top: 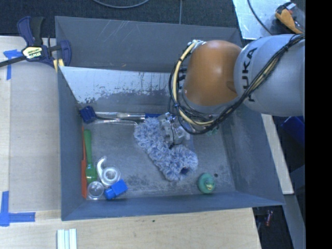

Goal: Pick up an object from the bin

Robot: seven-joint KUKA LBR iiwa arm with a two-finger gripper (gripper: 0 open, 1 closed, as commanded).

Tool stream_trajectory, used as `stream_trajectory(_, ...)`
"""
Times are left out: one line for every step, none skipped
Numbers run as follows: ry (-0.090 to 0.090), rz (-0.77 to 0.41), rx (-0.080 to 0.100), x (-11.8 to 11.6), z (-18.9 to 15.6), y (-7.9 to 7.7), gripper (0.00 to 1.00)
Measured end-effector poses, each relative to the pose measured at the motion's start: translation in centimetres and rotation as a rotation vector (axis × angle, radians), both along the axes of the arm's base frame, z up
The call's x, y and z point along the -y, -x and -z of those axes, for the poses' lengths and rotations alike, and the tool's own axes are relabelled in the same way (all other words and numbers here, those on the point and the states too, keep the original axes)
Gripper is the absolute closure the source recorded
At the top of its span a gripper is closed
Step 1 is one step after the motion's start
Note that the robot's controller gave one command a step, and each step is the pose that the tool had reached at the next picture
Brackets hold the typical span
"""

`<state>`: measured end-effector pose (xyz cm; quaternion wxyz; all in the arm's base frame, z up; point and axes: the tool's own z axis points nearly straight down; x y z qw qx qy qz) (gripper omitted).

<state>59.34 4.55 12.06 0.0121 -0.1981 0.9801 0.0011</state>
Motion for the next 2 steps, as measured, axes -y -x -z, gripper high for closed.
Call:
stream_trajectory(0.0,-0.001,0.009,1.7,-4.9,0.1,1.0)
stream_trajectory(-0.001,-0.006,0.0,0.3,-14.6,-1.7,1.0)
